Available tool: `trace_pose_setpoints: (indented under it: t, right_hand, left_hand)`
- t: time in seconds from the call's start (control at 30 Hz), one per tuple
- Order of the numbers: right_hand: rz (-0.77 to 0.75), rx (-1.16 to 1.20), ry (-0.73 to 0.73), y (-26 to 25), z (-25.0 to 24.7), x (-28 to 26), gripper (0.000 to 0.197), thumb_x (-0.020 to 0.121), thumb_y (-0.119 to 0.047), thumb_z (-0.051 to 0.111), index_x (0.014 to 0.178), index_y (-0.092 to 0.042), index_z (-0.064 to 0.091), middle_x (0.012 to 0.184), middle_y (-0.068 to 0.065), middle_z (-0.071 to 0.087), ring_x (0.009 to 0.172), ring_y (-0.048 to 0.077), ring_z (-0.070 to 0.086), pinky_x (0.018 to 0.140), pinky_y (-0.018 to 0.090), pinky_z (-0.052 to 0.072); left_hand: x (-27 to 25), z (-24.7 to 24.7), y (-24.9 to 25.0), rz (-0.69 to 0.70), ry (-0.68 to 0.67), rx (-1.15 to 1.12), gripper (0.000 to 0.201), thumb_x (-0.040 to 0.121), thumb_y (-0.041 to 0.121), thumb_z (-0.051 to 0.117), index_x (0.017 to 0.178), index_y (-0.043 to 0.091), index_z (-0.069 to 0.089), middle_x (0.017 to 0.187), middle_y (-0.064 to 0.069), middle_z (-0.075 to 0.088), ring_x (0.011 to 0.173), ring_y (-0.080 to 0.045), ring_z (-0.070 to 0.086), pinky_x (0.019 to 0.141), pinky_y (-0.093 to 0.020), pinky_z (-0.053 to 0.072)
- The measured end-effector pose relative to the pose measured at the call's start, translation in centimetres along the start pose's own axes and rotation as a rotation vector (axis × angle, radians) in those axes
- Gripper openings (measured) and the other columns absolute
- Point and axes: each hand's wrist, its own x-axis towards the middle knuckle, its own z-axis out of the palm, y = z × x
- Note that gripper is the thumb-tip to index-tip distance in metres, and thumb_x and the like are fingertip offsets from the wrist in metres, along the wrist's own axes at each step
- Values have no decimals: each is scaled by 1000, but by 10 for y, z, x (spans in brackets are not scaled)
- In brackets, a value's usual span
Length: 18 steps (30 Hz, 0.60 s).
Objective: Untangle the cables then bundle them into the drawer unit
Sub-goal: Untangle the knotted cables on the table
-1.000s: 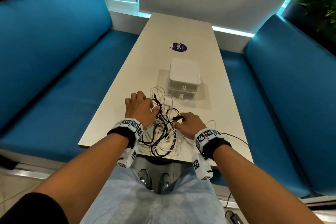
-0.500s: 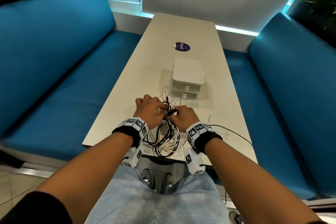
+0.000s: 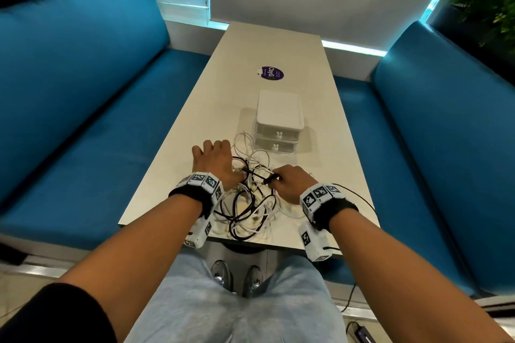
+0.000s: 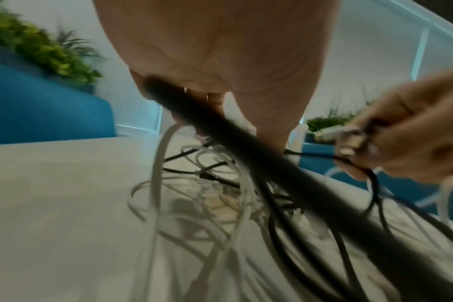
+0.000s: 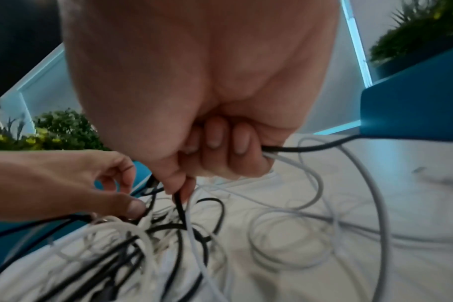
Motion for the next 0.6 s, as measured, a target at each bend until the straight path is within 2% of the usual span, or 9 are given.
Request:
trace_pose_setpoints:
  t: [0.1,0.23,0.3,0.4,0.47,0.53,0.6]
  right_hand:
    - [85,3,50,16,-2,-3,26,95,-32,52,106,-13,67,113,14,66,106,35,59,73,31,39]
    - [205,61,157,26,-4,-5,25,95,-30,49,102,-10,62,107,16,65,102,37,59,73,34,43]
    - [207,72,190,27,-3,-6,23,95,-29,47,97,-9,59,104,17,66,101,37,58,76,38,47]
    - [206,118,246,30,-3,-6,23,95,-27,46,96,-7,59,101,18,67,97,38,58,74,38,45]
    - [201,153,274,30,-3,-8,23,95,-26,48,98,-7,61,102,18,67,97,38,59,72,36,42]
    - [175,198,283,29,-4,-11,23,95,-25,50,101,-7,64,104,16,69,99,36,61,75,35,44]
    - [154,224,270,27,-5,-14,22,95,-25,52,103,-9,64,106,14,69,100,34,61,80,35,46]
  left_hand:
    - [3,-8,-3,-15,-30,56,68,71,68,60,114,17,46,114,-3,48,106,-27,41,84,-44,30]
    - [-1,-18,16,72,61,-13,43,74,33,61,112,19,49,117,-5,47,106,-26,40,85,-40,31]
    - [-3,-21,33,180,100,-141,33,78,25,58,110,20,52,118,-3,50,109,-26,41,88,-41,32]
    - [-9,-19,65,327,-22,-239,22,91,29,51,111,20,56,118,-1,56,113,-24,45,98,-44,33]
    - [-12,-9,82,338,-135,-174,30,95,36,47,118,20,58,121,-2,57,117,-25,46,102,-47,32]
    - [-13,4,94,321,-199,-127,38,97,40,45,129,22,55,124,-3,58,120,-27,46,104,-49,31]
    - [-15,11,100,309,-208,-141,33,98,38,45,127,25,56,119,-3,62,117,-28,50,101,-50,30]
